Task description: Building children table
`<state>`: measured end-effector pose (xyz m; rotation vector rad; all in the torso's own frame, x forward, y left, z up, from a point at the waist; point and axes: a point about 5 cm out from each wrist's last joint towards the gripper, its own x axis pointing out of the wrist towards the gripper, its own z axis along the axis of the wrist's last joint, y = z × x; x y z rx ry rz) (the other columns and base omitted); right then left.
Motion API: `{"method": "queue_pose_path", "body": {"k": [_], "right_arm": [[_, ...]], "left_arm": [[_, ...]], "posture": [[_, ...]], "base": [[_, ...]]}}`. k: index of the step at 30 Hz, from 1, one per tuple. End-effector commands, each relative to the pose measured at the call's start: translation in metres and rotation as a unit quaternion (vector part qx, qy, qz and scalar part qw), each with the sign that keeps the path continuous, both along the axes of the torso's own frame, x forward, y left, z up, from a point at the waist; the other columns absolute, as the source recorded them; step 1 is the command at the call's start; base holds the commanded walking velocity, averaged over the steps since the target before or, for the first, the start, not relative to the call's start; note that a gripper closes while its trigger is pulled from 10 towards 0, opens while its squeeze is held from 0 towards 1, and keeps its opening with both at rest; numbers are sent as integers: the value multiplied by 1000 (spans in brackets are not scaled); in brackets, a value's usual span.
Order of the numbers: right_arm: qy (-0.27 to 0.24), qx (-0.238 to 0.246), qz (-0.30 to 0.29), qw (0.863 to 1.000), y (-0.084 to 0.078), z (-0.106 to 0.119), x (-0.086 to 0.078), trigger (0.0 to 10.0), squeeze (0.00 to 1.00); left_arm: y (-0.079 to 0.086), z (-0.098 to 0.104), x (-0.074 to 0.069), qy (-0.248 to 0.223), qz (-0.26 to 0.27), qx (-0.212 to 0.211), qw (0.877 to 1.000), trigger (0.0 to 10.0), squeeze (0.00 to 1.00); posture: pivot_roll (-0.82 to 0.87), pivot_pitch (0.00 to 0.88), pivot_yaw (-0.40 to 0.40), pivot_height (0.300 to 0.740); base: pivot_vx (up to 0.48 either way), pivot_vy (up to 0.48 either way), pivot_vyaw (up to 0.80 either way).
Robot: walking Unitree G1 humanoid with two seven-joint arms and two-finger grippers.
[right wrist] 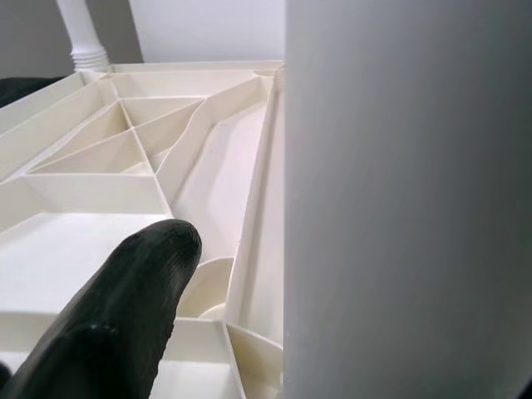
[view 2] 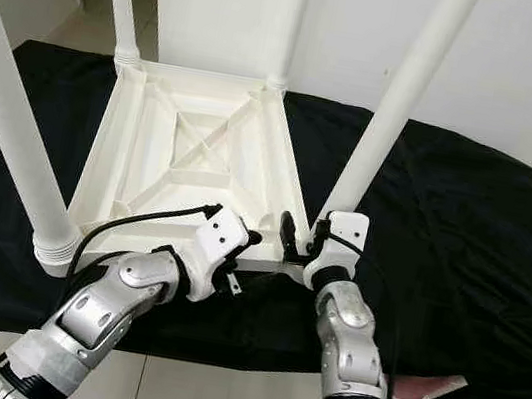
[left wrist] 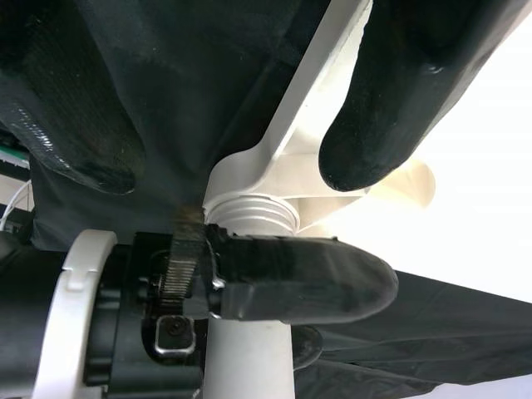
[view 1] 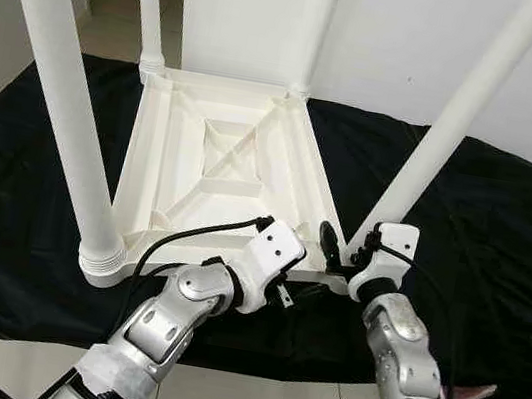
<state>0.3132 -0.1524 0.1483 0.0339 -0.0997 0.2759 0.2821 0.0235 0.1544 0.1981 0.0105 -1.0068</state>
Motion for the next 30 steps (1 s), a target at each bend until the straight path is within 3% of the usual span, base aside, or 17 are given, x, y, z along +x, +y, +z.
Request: {"method": "queue_pose_path", "body": {"k": [1,6,12,13,15,16,27,28,30], "right_arm": [[6,0,14,1000,2,-1,-2,10000,0],[32,-86,123,988,-15,-10,-5,10000,0],[68,-127,181,973,-29,-29,-9,10000,0],[78,-126,191,970,-30,-32,-10,2706,0],[83,-124,198,969,-31,-34,-11,2706,0],[85,-123,200,968,-32,-34,-11,0,0],[80,-103,212,968,-38,-35,-11,0,0],[82,-99,201,971,-38,-36,-10,10000,0],[86,-90,181,975,-38,-36,-9,10000,0]], "left_arm": [[1,-2,-1,1,13,3,1000,10000,0],[1,-1,1,0,12,3,1000,10000,0],[2,-1,1,-1,14,5,1000,10000,0],[2,-1,1,-1,14,5,1000,10000,0],[2,0,1,-1,14,4,1000,10000,0],[3,0,2,-1,15,4,1000,10000,0],[2,0,2,-1,15,4,1000,10000,0],[2,0,2,-1,14,4,1000,10000,0],[2,0,1,-1,13,4,1000,10000,0]], "posture": [[39,33,-57,740],[39,38,-50,740],[45,37,-47,740],[45,37,-47,740],[45,37,-47,740],[46,38,-48,740],[44,37,-46,740],[41,37,-44,740],[41,37,-44,740]], "base": [[0,0,0],[0,0,0],[0,0,0],[0,0,0],[0,0,0],[0,0,0],[0,0,0],[0,0,0],[0,0,0]]}}
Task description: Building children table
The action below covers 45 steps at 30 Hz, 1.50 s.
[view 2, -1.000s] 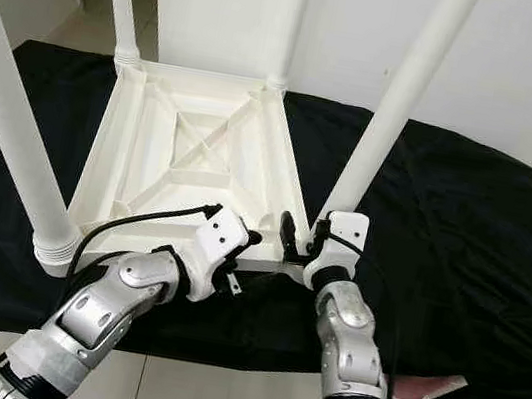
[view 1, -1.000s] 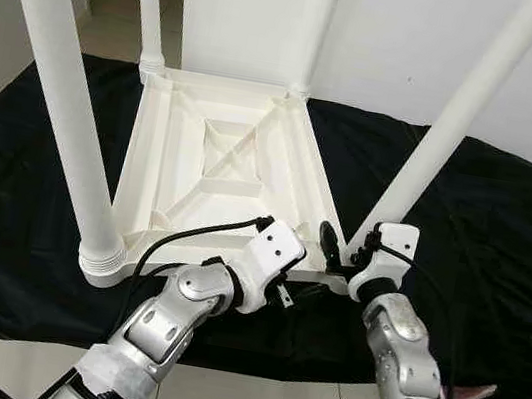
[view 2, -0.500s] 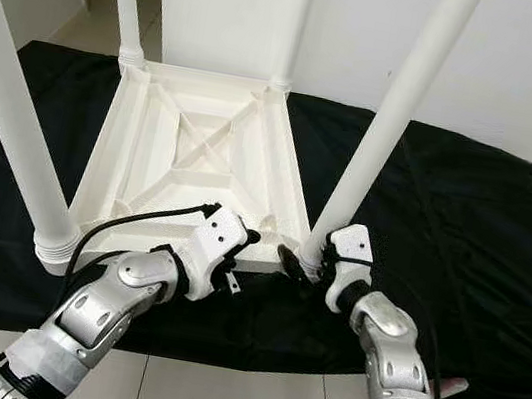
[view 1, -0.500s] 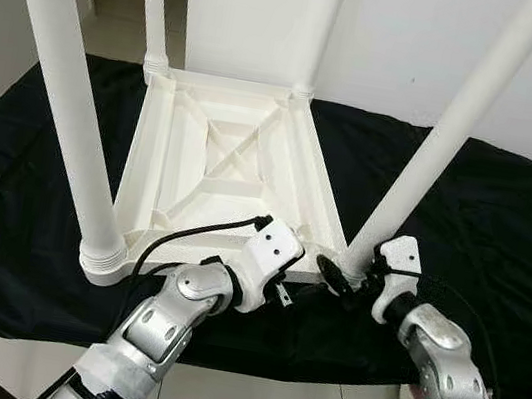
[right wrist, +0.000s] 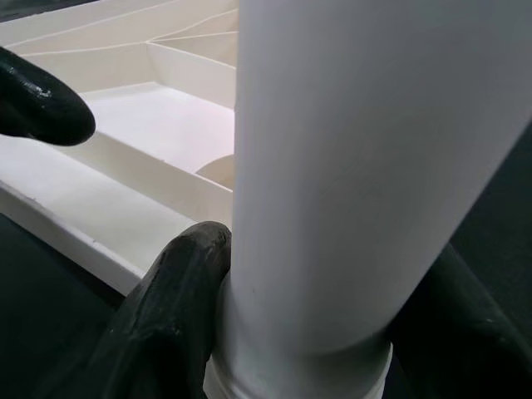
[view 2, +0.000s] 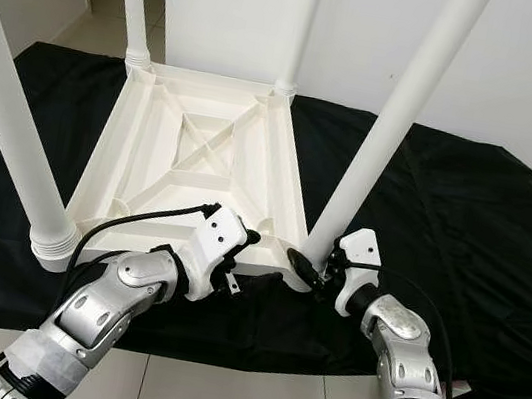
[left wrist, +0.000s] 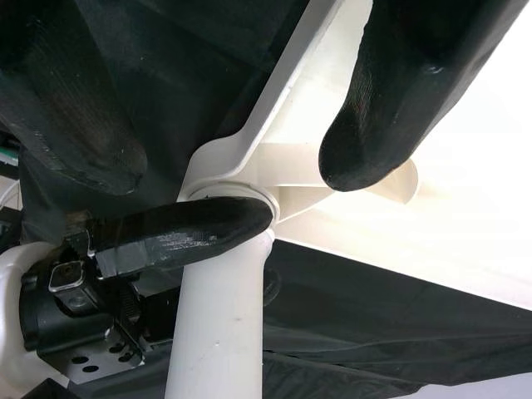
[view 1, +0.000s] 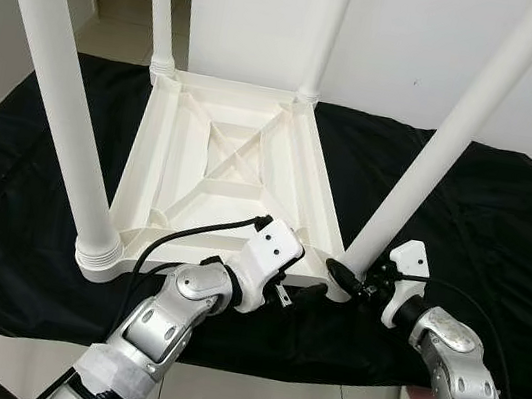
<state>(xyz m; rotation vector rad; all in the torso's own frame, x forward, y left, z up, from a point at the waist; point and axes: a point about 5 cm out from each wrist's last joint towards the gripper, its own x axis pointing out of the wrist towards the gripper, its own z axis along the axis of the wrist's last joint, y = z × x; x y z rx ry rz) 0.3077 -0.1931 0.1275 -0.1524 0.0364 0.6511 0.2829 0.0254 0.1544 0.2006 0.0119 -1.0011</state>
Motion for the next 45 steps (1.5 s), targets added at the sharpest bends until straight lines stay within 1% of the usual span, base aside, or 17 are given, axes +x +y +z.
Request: {"method": "queue_pose_path", "body": {"k": [1,5,9,12,13,15,16,18,19,20,21,22,24,27,37,38,45], "right_arm": [[41,15,-16,999,3,-15,-2,10000,0],[41,20,-59,997,4,-15,2,10000,0],[48,46,-156,986,11,-18,8,10000,0],[46,42,-175,983,13,-19,8,10000,0],[52,54,-230,970,20,-28,5,10000,0],[60,62,-271,959,23,-35,3,10000,0],[60,62,-271,959,23,-35,3,10000,0],[64,73,-340,935,25,-42,-2,10000,0],[64,73,-340,935,25,-42,-2,10000,0],[67,76,-361,927,26,-44,-4,10000,0],[64,77,-401,911,28,-44,-6,10000,0],[64,77,-401,911,28,-44,-6,10000,0],[60,84,-422,901,30,-41,-7,10000,0],[57,96,-430,896,34,-38,-6,10000,0],[42,82,-442,892,33,-36,-6,10000,0],[32,88,-435,896,34,-32,-6,10000,1000],[6,104,-418,902,31,-24,-6,10000,1000]], "left_arm": [[0,0,1,0,10,3,1000,10000,0],[0,0,1,0,10,3,1000,10000,0],[-2,-1,0,1,7,1,1000,10000,0],[-3,-1,0,1,6,1,1000,10000,0],[-4,-1,0,2,3,0,1000,10000,0],[-5,-1,-1,3,1,0,1000,10000,0],[-5,-1,-1,3,1,0,1000,10000,0],[-5,-1,-1,3,0,0,1000,10000,0],[-5,-1,-1,3,0,0,1000,10000,0],[-5,-1,-1,4,0,0,1000,10000,0],[-5,-2,-2,4,-1,1,1000,10000,0],[-5,-2,-2,4,-1,1,1000,10000,0],[-6,-2,-2,4,-2,1,1000,10000,0],[-6,-2,-3,4,-3,1,1000,10000,0],[-7,-2,-2,3,-6,2,1000,10000,0],[-7,-2,-3,3,-7,2,1000,10000,0],[-7,-2,-2,1,-7,2,1000,10000,0]], "posture": [[41,37,-44,740],[37,40,-43,740],[28,41,-42,740],[25,43,-42,740],[19,45,-40,740],[19,45,-40,740],[19,45,-40,740],[19,48,-40,740],[19,48,-40,740],[19,48,-40,740],[21,46,-42,740],[21,46,-42,740],[21,46,-42,740],[22,38,-41,740],[22,33,-41,740],[24,29,-41,740],[25,23,-42,740]], "base": [[0,0,0],[0,0,0],[0,0,0],[0,0,0],[0,0,0],[0,0,0],[0,0,0],[0,0,0],[0,0,0],[0,0,0],[0,0,0],[0,0,0],[0,0,0],[0,0,0],[0,0,0],[0,0,0],[0,0,0]]}}
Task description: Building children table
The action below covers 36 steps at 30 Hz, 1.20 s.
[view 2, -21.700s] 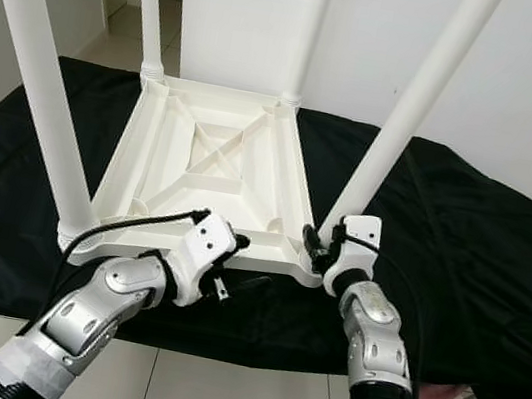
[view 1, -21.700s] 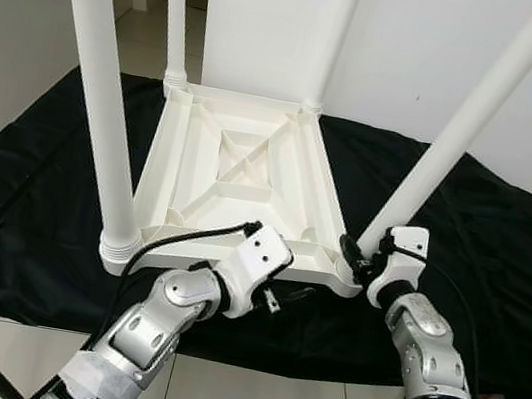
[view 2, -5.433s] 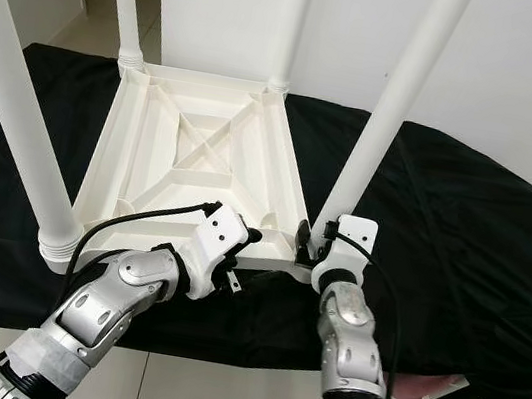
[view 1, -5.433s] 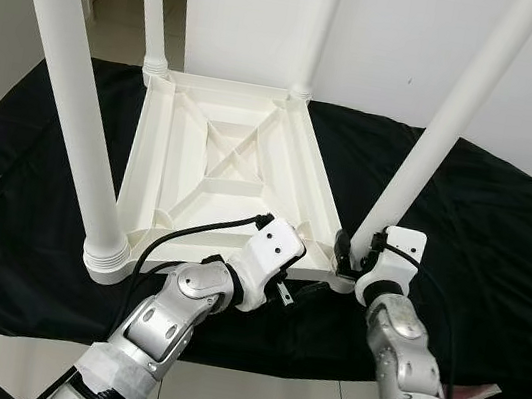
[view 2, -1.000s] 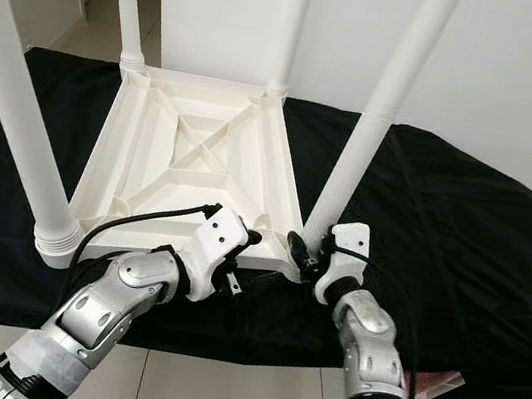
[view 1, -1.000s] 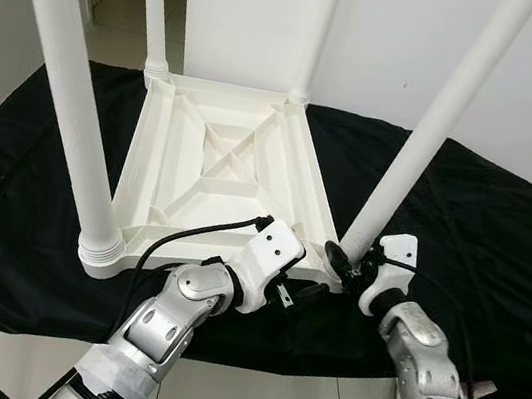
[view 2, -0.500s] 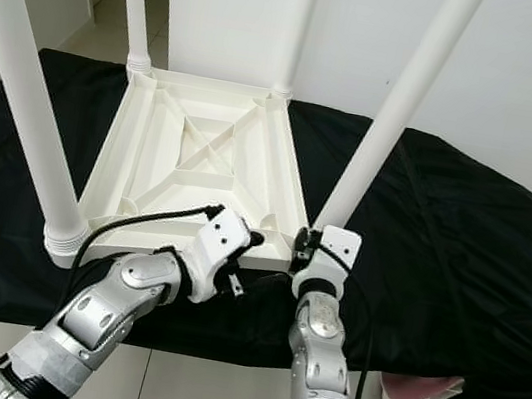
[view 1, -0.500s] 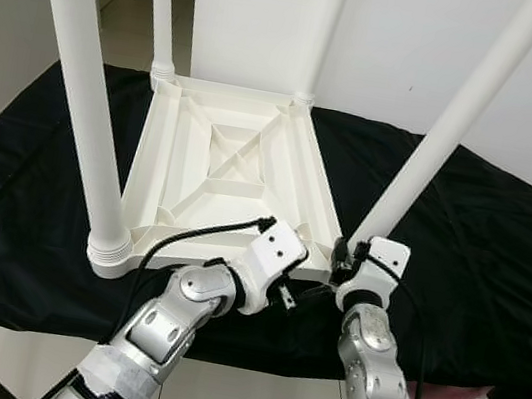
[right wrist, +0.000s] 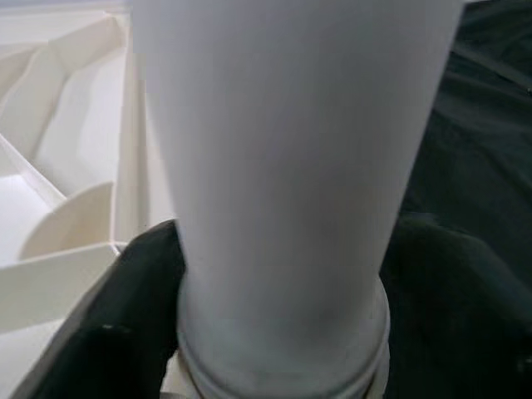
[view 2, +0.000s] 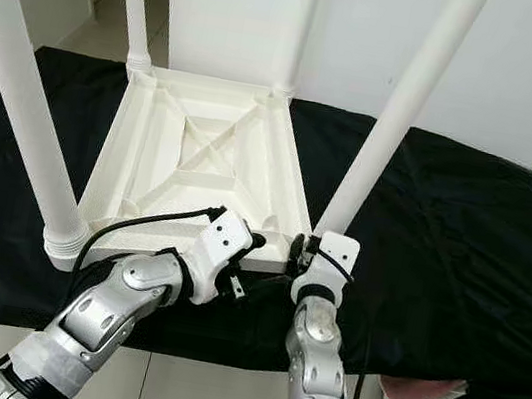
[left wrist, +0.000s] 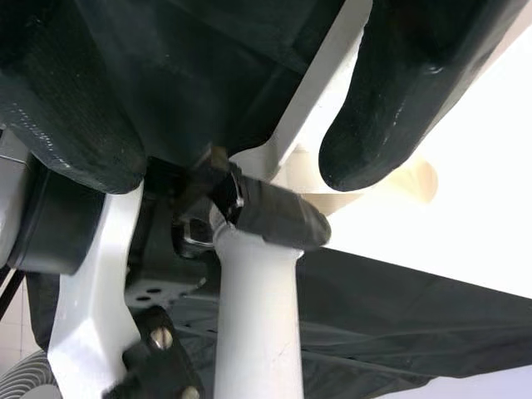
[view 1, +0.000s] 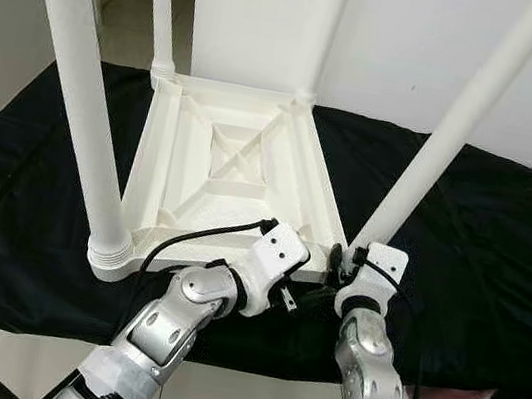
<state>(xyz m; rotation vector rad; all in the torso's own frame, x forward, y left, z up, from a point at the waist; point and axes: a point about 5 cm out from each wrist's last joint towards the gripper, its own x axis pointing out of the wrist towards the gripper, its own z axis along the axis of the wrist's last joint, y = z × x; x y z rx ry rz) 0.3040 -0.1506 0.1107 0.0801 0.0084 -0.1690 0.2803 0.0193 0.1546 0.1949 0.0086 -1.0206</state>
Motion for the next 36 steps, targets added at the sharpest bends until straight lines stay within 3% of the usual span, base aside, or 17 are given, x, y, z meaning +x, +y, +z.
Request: {"method": "queue_pose_path", "body": {"k": [1,4,5,15,20,28,29,30,31,33,34,36], "right_arm": [[15,1,-18,1000,-13,-7,-3,10000,1000],[15,-1,-6,1000,-16,-7,-3,10000,1000],[16,-12,27,999,-22,-8,-4,10000,0],[3,-48,159,986,-32,2,3,10000,0],[-18,-94,245,965,-41,16,11,10000,0],[-17,-99,315,944,-35,19,18,10000,0],[-18,-102,333,937,-33,20,19,6784,0],[-15,-106,345,933,-32,20,21,6784,0],[-11,-107,354,929,-31,19,22,2039,0],[-8,-108,360,927,-31,18,23,2039,0],[-5,-107,364,925,-31,16,23,0,0],[-1,-102,368,924,-32,14,23,0,0]], "left_arm": [[-1,-2,1,0,3,5,1000,10000,0],[-1,-1,1,-1,3,5,1000,10000,0],[-1,-1,0,-2,3,5,1000,10000,0],[0,-1,2,-3,4,7,1000,10000,0],[1,-1,3,-4,4,9,1000,10000,0],[1,0,3,-4,4,10,1000,10000,0],[1,0,3,-5,4,11,1000,10000,0],[1,0,3,-5,4,11,1000,10000,0],[2,0,3,-5,6,12,1000,10000,0],[2,0,3,-6,7,12,1000,10000,0],[3,0,3,-6,9,12,1000,10000,0],[4,0,3,-6,10,13,1000,10000,0]], "posture": [[25,23,-42,740],[25,23,-41,740],[23,25,-42,740],[20,28,-37,740],[21,29,-35,740],[24,29,-35,740],[24,29,-35,740],[24,29,-35,740],[37,27,-40,740],[37,27,-40,740],[44,29,-43,740],[47,28,-44,740]], "base": [[0,0,0],[0,0,0],[0,0,0],[0,0,0],[0,0,0],[0,0,0],[0,0,0],[0,0,0],[0,0,0],[0,0,0],[0,0,0],[0,0,0]]}}
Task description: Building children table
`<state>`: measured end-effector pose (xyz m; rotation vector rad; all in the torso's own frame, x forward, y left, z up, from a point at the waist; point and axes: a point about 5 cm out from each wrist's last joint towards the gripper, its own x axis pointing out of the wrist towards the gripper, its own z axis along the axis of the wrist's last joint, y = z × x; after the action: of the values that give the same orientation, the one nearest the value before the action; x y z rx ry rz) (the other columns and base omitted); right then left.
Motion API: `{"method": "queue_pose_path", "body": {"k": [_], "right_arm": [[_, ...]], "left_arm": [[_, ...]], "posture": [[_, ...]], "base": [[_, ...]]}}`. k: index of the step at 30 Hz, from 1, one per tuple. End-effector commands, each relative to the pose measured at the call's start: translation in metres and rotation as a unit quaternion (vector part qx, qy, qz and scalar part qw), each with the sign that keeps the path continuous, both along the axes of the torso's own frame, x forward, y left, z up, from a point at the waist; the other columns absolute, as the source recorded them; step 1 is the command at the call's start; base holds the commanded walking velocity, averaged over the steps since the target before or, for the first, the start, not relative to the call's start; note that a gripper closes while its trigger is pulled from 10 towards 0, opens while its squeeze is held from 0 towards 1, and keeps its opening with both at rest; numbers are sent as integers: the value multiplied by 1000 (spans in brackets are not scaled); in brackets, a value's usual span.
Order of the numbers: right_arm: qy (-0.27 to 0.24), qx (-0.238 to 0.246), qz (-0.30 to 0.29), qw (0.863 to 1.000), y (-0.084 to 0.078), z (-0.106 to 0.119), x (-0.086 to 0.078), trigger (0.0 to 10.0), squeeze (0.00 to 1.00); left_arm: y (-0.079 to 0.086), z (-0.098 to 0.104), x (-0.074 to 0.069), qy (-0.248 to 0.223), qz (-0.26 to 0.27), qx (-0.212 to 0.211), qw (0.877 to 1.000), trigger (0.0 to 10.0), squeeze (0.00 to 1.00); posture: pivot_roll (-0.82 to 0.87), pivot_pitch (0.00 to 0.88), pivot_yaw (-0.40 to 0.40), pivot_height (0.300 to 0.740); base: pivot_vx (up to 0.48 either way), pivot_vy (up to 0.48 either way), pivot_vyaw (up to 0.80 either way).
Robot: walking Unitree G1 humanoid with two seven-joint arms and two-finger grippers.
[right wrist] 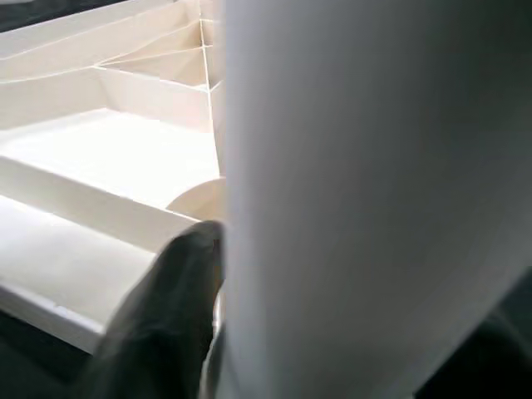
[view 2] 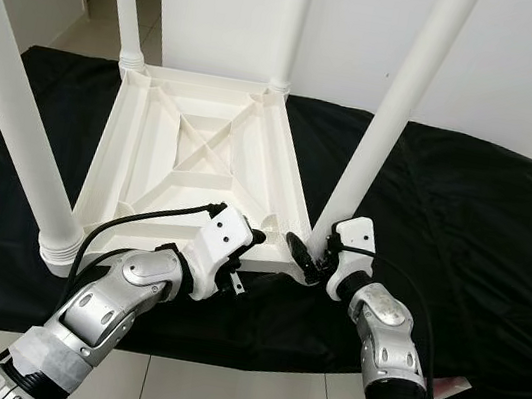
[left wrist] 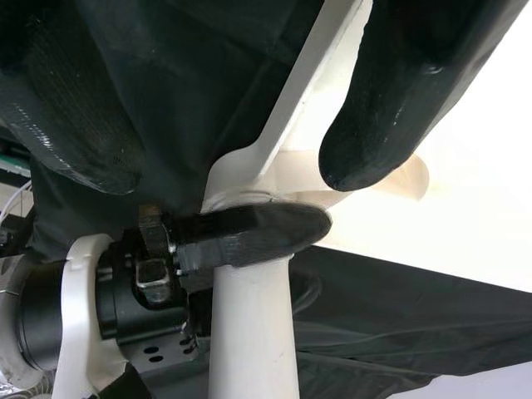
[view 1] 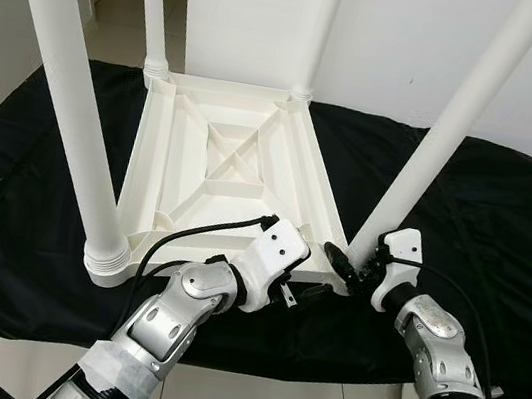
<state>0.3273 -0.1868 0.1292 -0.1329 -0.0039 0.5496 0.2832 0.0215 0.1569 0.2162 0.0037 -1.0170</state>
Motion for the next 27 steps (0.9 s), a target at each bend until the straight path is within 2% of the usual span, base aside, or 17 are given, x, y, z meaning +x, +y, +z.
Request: {"method": "queue_pose_path", "body": {"k": [1,9,10,11,18,20,25,27], "right_arm": [[16,-1,20,1000,3,-6,0,0,0],[18,6,21,1000,1,-10,-2,0,0],[19,7,18,1000,0,-10,-3,1765,0],[20,9,16,1000,-1,-11,-3,10000,0],[10,21,-16,1000,-1,-9,-5,10000,0],[4,33,-60,998,3,-7,-6,10000,0],[3,46,-98,994,8,-7,-8,10000,0],[4,64,-137,989,14,-7,-11,10000,0]], "left_arm": [[2,-3,0,2,10,5,1000,10000,0],[1,-3,0,2,9,6,1000,10000,0],[1,-3,0,3,8,6,1000,10000,0],[1,-3,0,2,7,7,1000,10000,0],[1,-4,-1,4,5,7,1000,10000,0],[0,-4,-1,6,5,7,1000,10000,0],[0,-5,-1,6,5,7,1000,10000,0],[1,-5,-2,6,5,7,1000,10000,0]], "posture": [[47,29,-44,740],[40,30,-39,740],[37,31,-38,740],[36,31,-37,740],[32,37,-39,740],[32,37,-39,740],[32,39,-42,740],[33,38,-41,740]], "base": [[0,0,0],[0,0,0],[0,0,0],[0,0,0],[0,0,0],[0,0,0],[0,0,0],[0,0,0]]}}
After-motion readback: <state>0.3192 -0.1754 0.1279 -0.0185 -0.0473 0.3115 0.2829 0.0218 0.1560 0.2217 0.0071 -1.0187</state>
